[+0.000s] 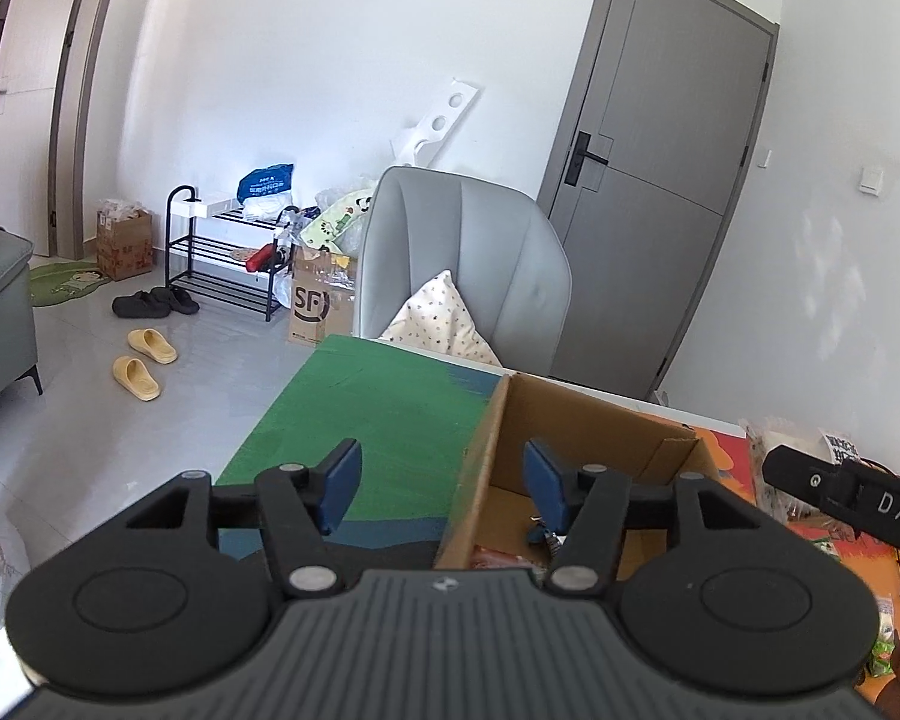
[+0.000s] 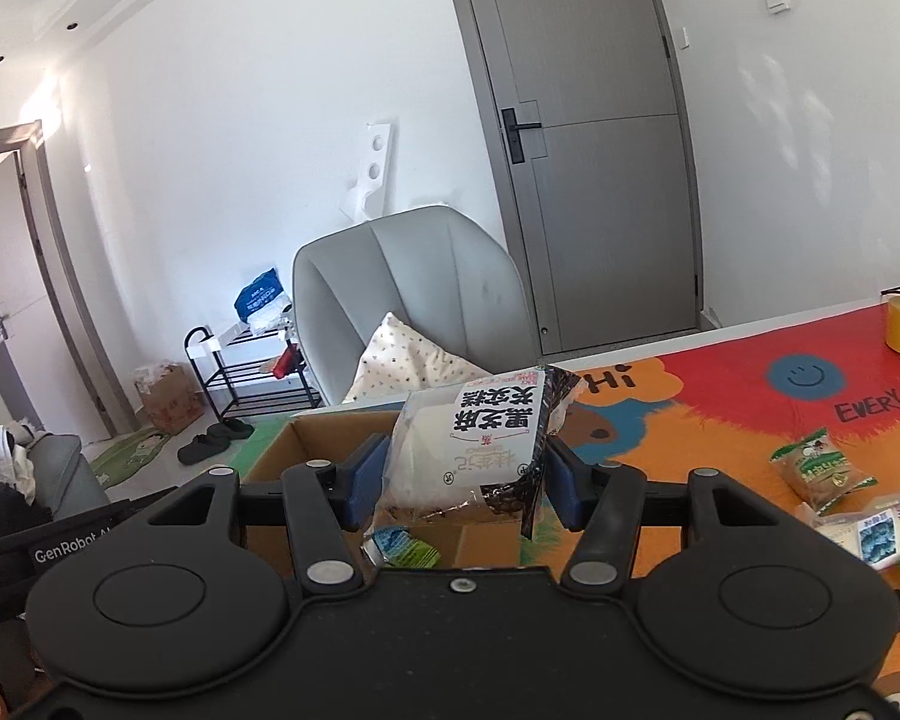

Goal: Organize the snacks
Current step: 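Carry both packs into the cardboard box and open both tools, then return both tools to the remaining snacks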

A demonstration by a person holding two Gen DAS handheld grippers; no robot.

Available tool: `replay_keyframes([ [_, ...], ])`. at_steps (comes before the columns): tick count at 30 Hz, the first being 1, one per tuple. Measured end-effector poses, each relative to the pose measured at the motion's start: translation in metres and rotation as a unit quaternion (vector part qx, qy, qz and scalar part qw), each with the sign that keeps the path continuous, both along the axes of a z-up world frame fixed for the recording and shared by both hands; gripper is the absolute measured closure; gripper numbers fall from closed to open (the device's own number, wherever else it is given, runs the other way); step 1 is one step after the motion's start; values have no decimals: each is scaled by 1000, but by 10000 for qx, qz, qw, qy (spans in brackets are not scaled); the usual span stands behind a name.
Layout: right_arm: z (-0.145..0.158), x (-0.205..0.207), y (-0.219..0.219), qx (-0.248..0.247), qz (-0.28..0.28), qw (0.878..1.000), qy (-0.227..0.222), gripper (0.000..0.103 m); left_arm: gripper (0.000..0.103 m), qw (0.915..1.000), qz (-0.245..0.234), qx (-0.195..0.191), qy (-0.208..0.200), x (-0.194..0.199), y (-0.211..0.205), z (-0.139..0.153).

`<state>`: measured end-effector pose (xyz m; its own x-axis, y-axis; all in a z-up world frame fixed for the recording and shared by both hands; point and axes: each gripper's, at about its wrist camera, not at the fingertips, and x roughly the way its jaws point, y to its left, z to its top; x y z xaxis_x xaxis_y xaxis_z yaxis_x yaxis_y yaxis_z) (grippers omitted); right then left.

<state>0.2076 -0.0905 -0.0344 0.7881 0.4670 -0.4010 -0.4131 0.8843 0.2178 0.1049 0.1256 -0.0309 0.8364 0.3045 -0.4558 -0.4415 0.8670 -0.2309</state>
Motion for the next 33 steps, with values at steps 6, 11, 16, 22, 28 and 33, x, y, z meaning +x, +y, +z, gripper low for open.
replay_keyframes([
  [6, 4, 3, 17, 155, 330, 9993, 38, 42, 37, 9998, 179, -39, -44, -9, 15, 1],
  [11, 3, 4, 14, 257, 248, 9993, 106, 27, 35, 9997, 234, -53, -40, -12, 18, 1],
  [16, 3, 1, -4, 322, 41, 9993, 164, 22, 34, 9998, 187, -59, -63, -13, 14, 2],
  [22, -3, -3, -29, 364, -215, 9987, 283, 19, 29, 10000, 19, 13, -58, -12, -1, 2],
  [28, -11, -9, -55, 385, -451, 9975, 374, 15, 22, 9998, -195, 94, 2, -8, -20, 4],
  [33, -17, -13, -73, 401, -611, 9964, 440, 9, 13, 9993, -340, 165, 71, -4, -40, 3],
])
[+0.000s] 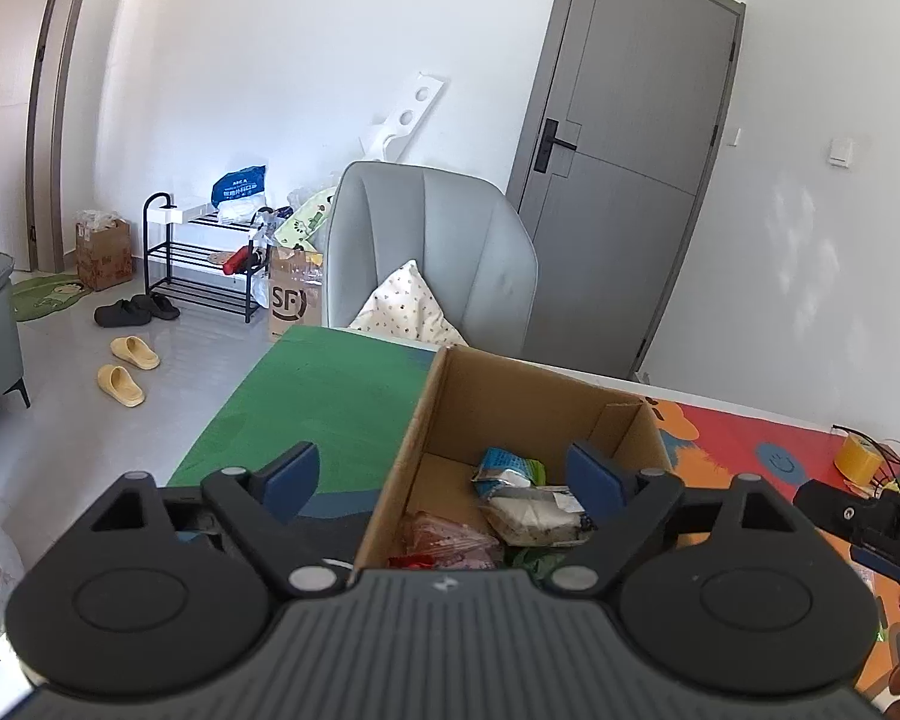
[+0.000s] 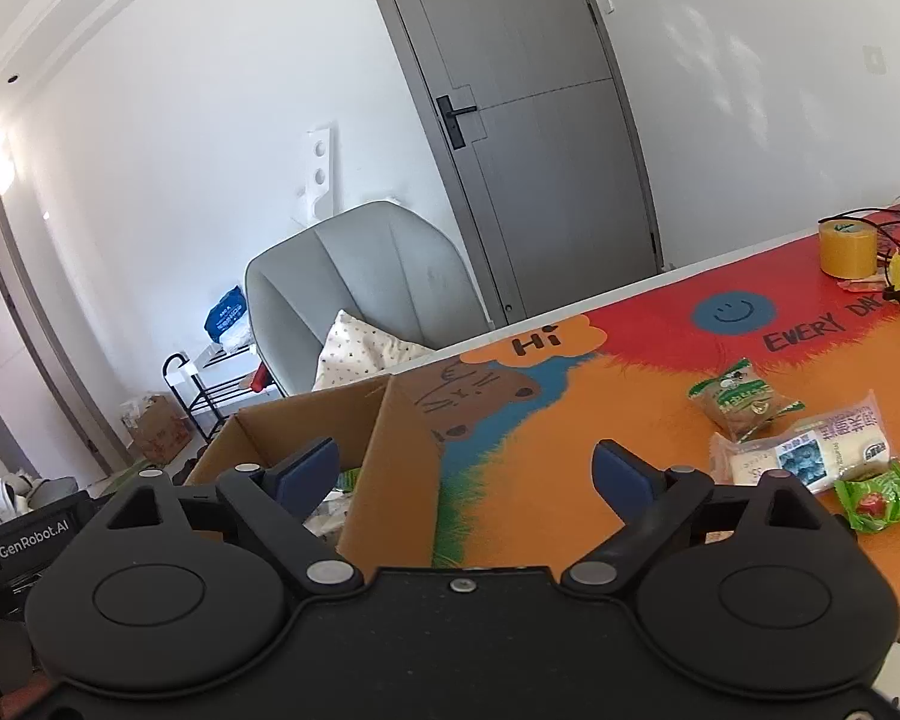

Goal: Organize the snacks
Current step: 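Return both tools to the remaining snacks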

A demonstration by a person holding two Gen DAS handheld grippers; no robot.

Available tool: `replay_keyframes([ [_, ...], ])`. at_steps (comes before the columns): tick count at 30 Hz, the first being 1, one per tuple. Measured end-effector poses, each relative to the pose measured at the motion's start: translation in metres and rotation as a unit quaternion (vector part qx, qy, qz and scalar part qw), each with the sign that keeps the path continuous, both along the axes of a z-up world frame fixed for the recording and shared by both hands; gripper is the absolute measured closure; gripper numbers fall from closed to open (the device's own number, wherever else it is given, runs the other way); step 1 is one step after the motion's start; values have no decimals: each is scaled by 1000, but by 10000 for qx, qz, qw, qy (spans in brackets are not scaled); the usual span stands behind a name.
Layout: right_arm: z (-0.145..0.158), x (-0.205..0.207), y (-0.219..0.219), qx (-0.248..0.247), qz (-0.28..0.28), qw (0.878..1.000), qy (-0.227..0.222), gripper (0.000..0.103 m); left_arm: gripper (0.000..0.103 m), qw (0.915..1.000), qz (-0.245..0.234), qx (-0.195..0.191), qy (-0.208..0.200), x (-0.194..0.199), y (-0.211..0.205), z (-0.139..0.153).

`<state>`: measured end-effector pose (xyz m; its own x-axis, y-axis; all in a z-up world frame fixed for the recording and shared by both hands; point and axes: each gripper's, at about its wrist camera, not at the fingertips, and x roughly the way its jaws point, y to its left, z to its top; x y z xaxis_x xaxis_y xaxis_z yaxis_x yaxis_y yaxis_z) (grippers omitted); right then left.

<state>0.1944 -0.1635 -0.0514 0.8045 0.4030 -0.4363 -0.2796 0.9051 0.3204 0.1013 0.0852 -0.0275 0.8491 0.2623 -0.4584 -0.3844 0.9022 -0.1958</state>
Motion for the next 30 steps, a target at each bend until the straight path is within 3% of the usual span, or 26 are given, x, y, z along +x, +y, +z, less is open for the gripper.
replay_keyframes([
  [5, -5, -4, -20, 32, -128, 9999, 50, 0, 10, 9998, -175, 57, 44, 4, -20, -1],
  [30, -23, -22, -139, 169, -1080, 9937, 231, 0, 8, 9923, -1231, -33, 93, 24, -129, -6],
])
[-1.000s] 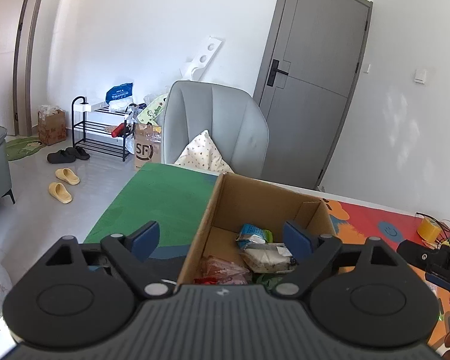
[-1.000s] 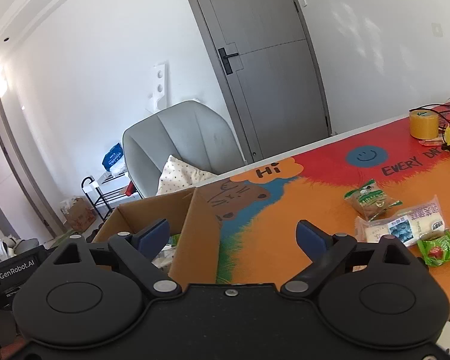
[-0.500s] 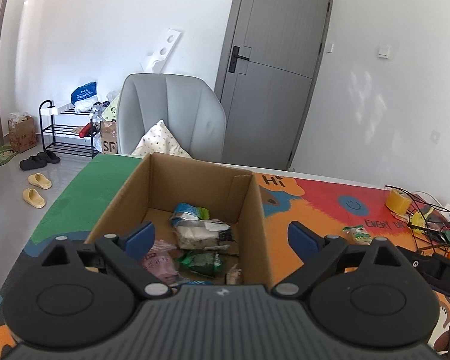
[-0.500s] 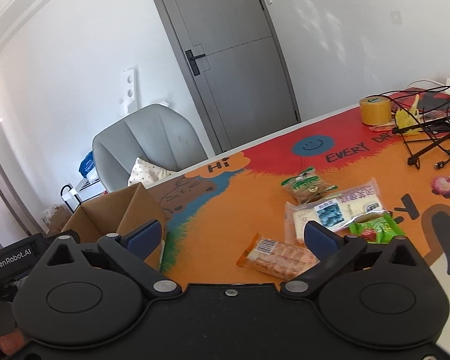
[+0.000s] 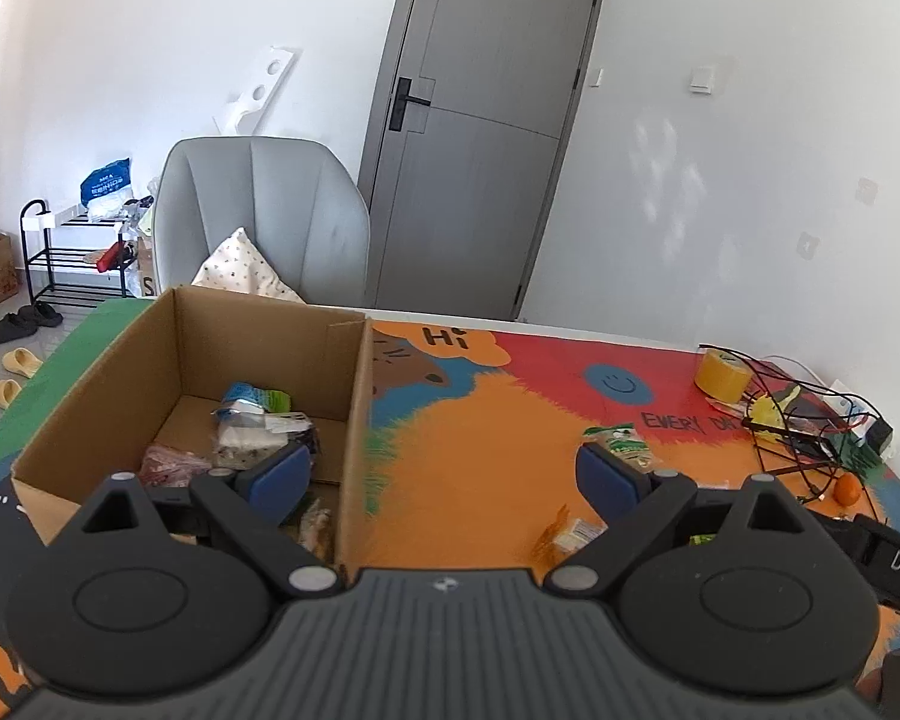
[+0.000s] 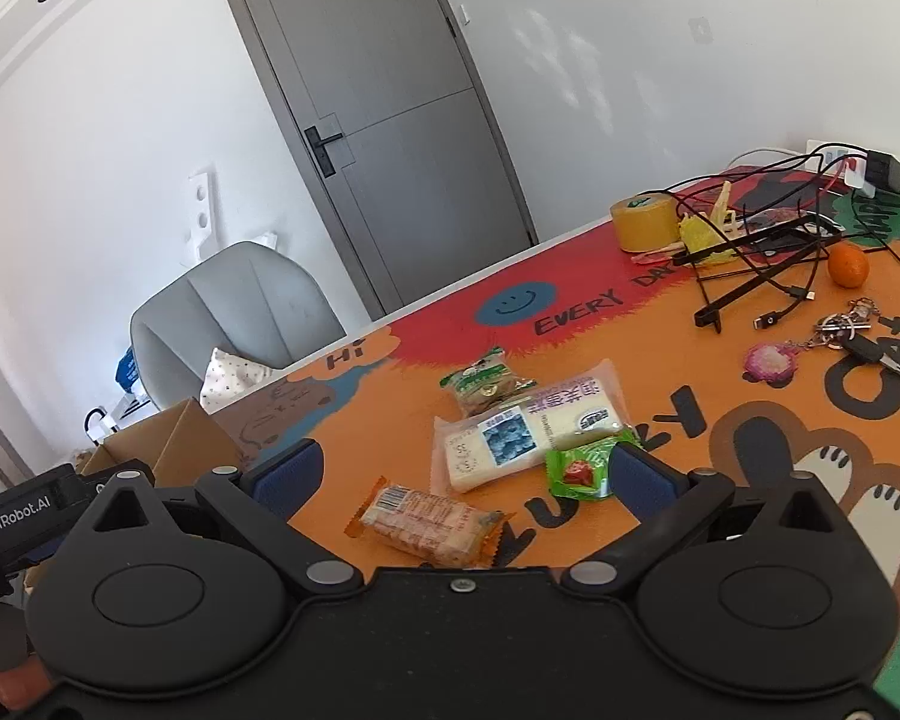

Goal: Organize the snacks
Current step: 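Return both tools to the remaining snacks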

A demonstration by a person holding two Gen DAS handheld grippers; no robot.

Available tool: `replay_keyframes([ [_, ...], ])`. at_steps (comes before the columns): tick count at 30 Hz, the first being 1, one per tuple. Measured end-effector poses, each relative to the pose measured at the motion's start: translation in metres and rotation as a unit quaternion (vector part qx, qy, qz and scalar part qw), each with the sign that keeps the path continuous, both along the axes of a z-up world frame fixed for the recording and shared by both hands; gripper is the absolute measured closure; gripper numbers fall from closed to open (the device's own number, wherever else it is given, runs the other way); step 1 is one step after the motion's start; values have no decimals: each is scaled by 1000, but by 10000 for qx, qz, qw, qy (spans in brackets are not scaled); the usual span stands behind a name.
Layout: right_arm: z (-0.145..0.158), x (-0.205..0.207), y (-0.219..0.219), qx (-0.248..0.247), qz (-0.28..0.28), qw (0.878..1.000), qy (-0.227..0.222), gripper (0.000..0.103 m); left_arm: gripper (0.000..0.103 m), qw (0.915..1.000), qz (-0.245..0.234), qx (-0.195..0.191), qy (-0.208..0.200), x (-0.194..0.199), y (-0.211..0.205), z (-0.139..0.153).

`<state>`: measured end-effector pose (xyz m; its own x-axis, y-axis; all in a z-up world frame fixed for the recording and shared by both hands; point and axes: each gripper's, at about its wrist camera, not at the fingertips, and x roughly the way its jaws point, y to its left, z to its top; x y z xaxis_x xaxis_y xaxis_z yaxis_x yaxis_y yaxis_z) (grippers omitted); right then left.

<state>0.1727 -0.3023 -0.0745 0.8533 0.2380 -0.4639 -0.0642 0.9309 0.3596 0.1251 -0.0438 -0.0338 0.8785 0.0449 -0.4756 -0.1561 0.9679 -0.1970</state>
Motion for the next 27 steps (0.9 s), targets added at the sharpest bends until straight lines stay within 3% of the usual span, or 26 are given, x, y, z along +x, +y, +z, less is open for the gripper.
replay_keyframes([
  [11, -15, 3, -31, 114, -258, 9996, 87, 0, 8, 9997, -215, 116, 47, 14, -30, -9],
  [15, -23, 10, -37, 199, -284, 9991, 234, 0, 8, 9995, -226, 33, 223, 26, -41, -15],
  [20, -33, 19, -40, 153, -279, 9990, 309, 1, 8, 9988, -279, 214, 335, 39, -55, -24],
  [27, -49, 39, -48, 237, -260, 9980, 521, 21, 8, 9973, -292, 275, 618, 61, -73, -40],
])
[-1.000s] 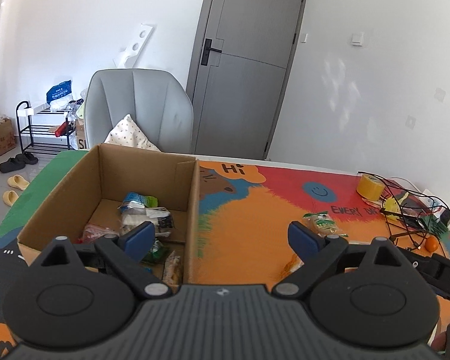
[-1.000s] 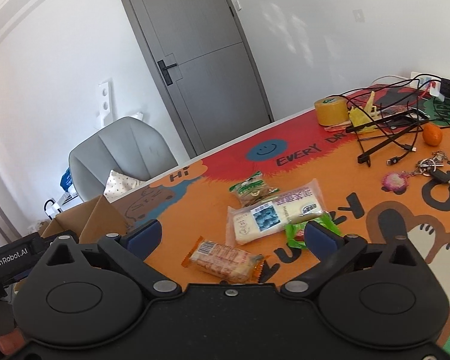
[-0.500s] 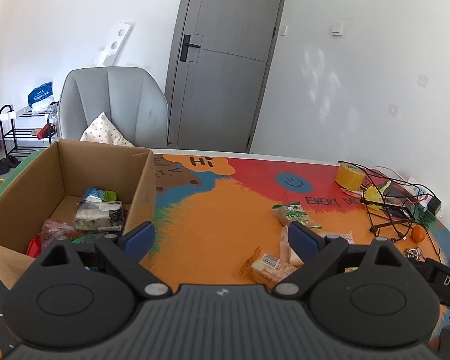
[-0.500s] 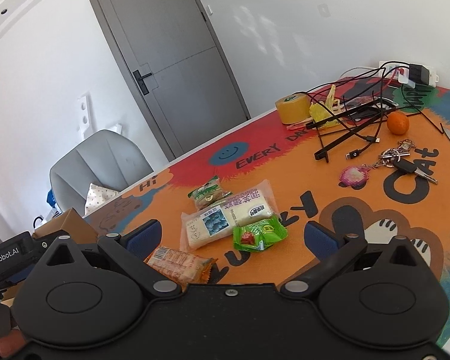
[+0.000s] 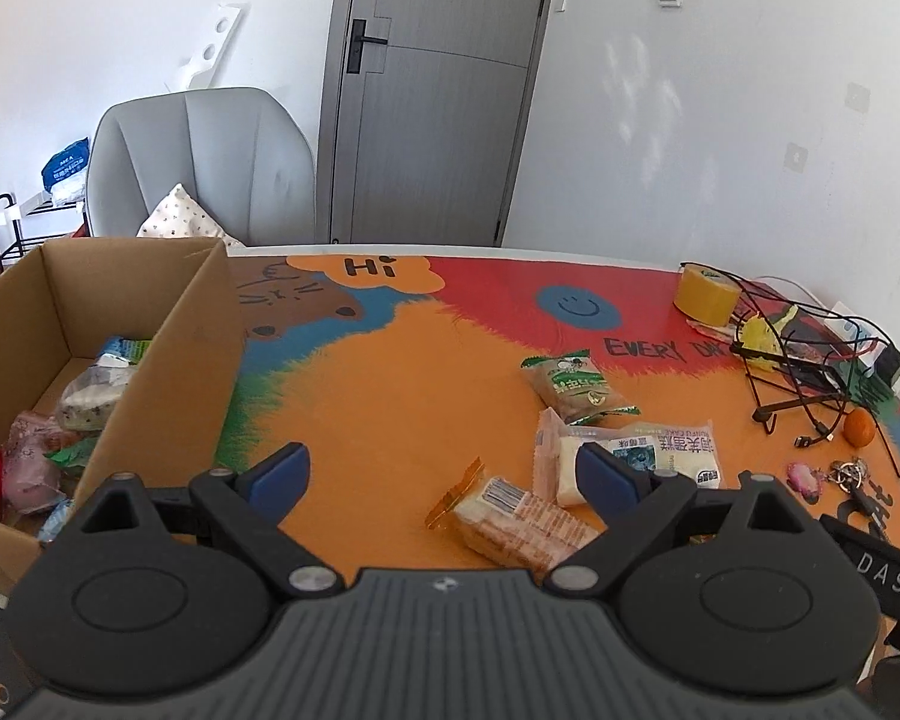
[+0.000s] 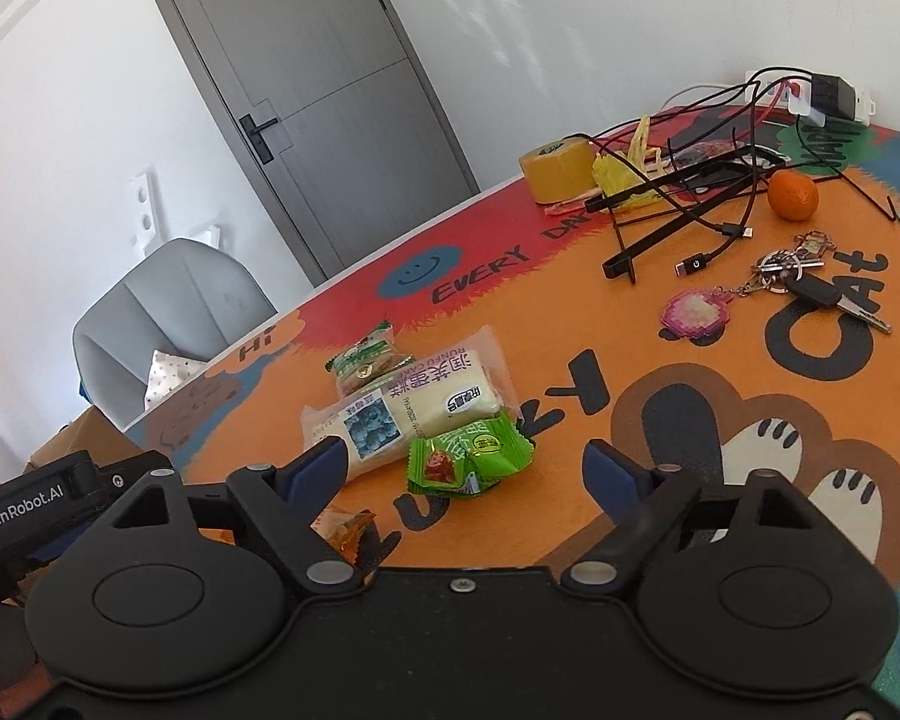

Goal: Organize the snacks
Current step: 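Return both tools to the remaining snacks, then grasp the orange-wrapped biscuit bar with the left tool while the right tool grasps the green candy pack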

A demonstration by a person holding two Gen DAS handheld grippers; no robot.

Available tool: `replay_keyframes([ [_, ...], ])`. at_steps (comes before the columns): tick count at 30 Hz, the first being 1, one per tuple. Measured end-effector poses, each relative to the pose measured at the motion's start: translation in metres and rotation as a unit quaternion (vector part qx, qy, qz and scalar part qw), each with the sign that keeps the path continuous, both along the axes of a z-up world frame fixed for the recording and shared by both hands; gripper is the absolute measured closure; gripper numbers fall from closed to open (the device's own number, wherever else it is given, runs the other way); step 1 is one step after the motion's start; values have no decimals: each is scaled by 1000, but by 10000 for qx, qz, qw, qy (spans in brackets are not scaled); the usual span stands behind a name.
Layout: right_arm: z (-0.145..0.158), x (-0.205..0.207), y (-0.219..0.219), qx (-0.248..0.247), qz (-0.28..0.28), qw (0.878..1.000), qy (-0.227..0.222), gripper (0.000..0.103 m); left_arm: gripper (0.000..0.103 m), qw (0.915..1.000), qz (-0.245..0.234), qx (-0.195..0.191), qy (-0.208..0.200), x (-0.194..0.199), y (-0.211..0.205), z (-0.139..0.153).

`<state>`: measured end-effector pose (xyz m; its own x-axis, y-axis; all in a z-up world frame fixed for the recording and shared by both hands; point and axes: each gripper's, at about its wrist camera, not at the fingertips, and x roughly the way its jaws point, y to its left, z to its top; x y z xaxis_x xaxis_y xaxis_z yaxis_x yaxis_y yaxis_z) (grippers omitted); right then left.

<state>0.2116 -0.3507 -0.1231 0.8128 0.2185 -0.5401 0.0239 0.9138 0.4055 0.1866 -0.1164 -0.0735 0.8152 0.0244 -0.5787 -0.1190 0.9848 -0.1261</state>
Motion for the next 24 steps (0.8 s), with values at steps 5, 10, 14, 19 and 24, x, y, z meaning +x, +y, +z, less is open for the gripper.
replay_keyframes([
  [5, -7, 8, -4, 44, 30, 10000, 72, 24, 8, 9997, -17, 87, 211, 15, -13, -13],
  [10, -10, 12, -12, 58, 52, 9999, 87, 24, 8, 9989, -57, 162, 439, 30, -26, -26],
  [14, -15, 14, -20, 80, 23, 9999, 147, 25, 8, 9979, -58, 211, 610, 41, -34, -35],
  [19, -19, 16, -26, 86, -13, 9998, 180, 25, 8, 9969, -81, 354, 700, 46, -44, -43],
  [24, -20, 19, -24, 94, 33, 9998, 160, 25, 8, 9951, -105, 482, 857, 48, -45, -49],
])
